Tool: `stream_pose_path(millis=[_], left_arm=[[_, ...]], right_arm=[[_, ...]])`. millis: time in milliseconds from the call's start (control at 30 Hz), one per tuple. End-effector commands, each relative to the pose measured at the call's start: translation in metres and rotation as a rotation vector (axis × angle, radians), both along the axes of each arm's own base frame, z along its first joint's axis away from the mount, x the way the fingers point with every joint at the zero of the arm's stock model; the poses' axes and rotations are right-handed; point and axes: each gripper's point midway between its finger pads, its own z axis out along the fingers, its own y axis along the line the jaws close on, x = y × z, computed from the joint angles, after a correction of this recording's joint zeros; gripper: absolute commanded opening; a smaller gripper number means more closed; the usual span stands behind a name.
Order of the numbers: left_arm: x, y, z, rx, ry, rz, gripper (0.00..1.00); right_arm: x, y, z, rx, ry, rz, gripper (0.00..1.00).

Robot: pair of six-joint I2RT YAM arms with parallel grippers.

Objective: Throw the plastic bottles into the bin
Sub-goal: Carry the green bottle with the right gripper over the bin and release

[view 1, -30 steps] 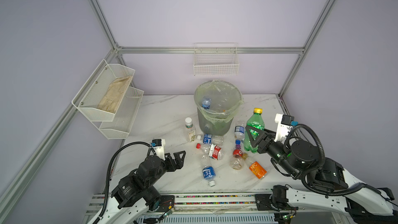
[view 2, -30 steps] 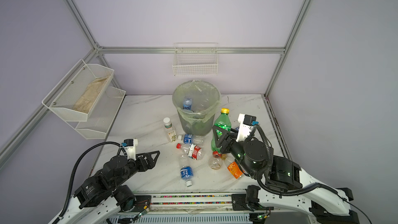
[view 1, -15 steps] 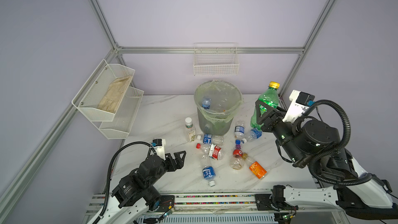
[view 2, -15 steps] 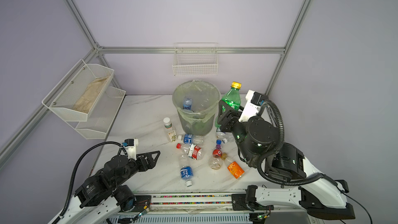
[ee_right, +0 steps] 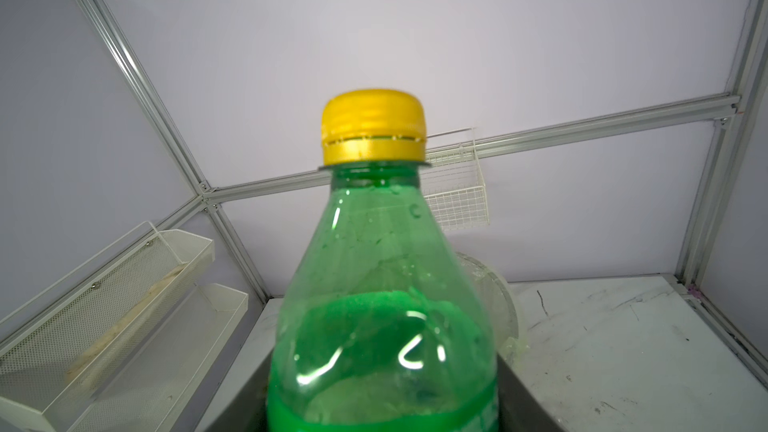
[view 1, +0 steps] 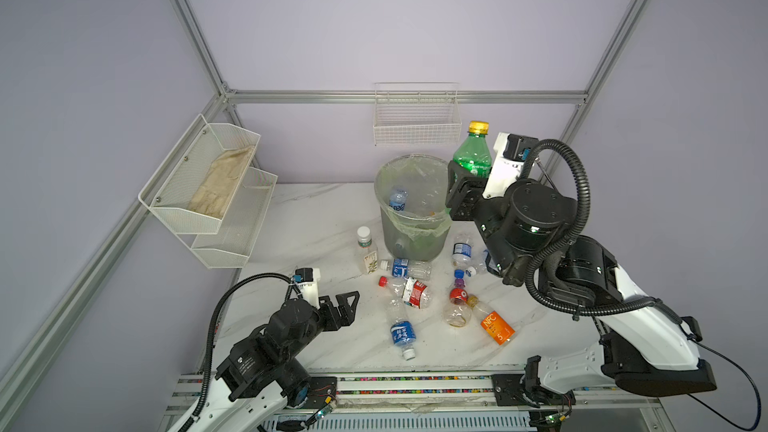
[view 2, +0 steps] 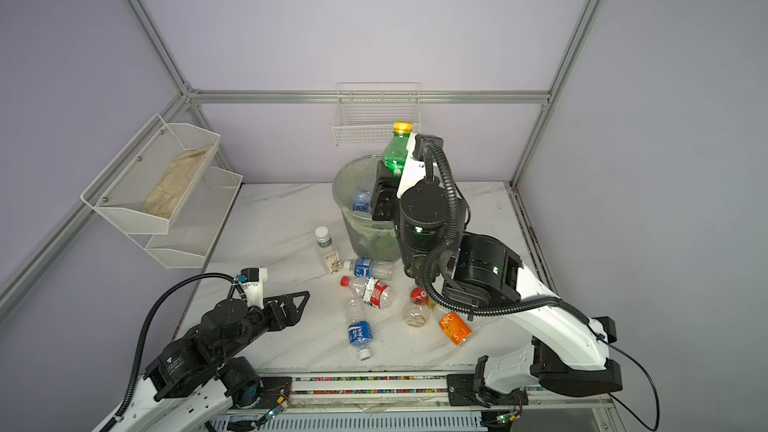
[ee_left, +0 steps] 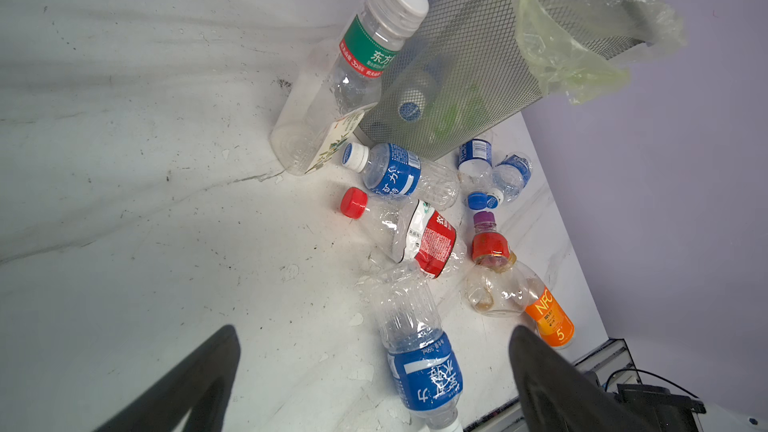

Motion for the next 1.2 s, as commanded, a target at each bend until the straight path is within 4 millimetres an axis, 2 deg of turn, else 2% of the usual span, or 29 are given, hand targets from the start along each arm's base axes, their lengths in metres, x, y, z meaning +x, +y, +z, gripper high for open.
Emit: stream_pose_path(millis=[0, 100, 233, 333, 433, 500, 567, 633, 700, 833, 1167], left_arm=[[0.001, -0.004, -0.004, 0.005, -0.005, -0.019, 0.99], [0.001, -0.004, -0.004, 0.012, -0.008, -0.021, 0.99], [0.001, -0.004, -0.003, 0.02, -0.015, -0.025, 0.99], [0.001, -0.003, -0.003, 0.023, -0.017, -0.025, 0.99], [0.002, -0.003, -0.003, 0.028, -0.018, -0.026, 0.99], [0.002, -0.003, -0.002, 0.029, -0.021, -0.024, 0.99], [0.002, -0.003, -0.001, 0.033, -0.023, -0.027, 0.99], [0.001, -0.002, 0.001, 0.035, -0.028, -0.026, 0.99], [0.001, -0.001, 0.001, 0.04, -0.029, -0.025, 0.99], [0.001, 0.0, -0.001, 0.04, -0.026, -0.022, 0.99], [-0.004, -0.008, -0.01, 0.006, 0.02, -0.053, 0.98]], right_arm=[[0.012, 0.003, 0.007, -0.033, -0.018, 0.003, 0.36], [0.031, 0.011, 0.002, -0.043, -0.012, 0.026, 0.36], [0.06, 0.022, -0.014, -0.057, 0.022, 0.053, 0.36], [0.089, 0.027, -0.034, -0.066, 0.07, 0.07, 0.36], [0.125, 0.04, -0.068, -0.091, 0.16, 0.122, 0.37], [0.148, 0.046, -0.096, -0.113, 0.245, 0.146, 0.49], [0.161, 0.053, -0.121, -0.15, 0.323, 0.149, 0.96], [0.16, 0.057, -0.118, -0.161, 0.331, 0.165, 0.97], [0.154, 0.058, -0.106, -0.14, 0.307, 0.19, 0.98], [0.139, 0.039, -0.079, -0.091, 0.243, 0.172, 0.97], [0.103, 0.009, -0.079, -0.005, 0.237, 0.183, 0.97]])
